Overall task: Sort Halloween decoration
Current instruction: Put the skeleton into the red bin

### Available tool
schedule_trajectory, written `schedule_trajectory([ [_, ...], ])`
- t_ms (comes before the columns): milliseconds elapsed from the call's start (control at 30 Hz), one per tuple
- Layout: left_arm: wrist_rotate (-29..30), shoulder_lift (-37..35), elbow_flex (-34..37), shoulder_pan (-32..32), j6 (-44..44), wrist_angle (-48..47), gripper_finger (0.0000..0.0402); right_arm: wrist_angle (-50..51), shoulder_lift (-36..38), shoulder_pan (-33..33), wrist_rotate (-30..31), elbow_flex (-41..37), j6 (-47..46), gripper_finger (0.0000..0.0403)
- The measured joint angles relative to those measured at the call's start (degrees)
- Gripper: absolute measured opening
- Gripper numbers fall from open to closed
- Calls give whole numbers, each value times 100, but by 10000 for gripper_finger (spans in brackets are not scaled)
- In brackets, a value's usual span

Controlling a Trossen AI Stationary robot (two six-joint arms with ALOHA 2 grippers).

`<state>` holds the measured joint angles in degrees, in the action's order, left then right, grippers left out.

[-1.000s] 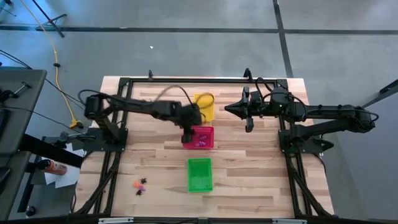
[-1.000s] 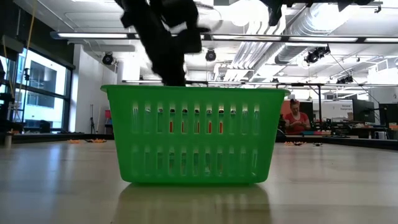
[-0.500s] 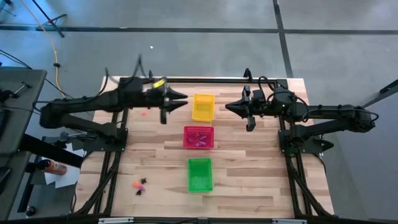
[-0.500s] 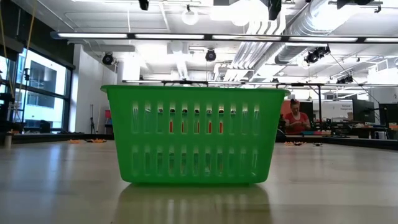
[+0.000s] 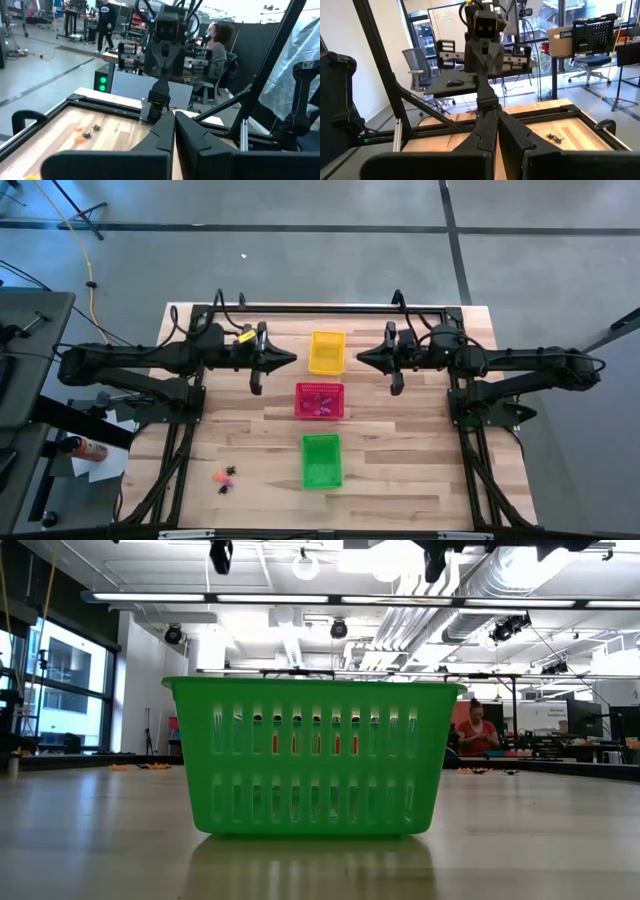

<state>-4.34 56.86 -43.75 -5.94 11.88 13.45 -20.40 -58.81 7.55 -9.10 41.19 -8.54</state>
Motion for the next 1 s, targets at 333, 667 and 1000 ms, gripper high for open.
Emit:
schedule_trajectory([
  [333,-26,2,-9,-1,-65,-34,0,0,-2,0,-3,0,2,12],
  [667,-446,231,-1191,1357,783,-4911,0,235,-2,48,-16,0,4,12],
  [1000,-389,1355,-1060,4609,2834,-5420,0,618,-2,279,-15,0,76,12],
])
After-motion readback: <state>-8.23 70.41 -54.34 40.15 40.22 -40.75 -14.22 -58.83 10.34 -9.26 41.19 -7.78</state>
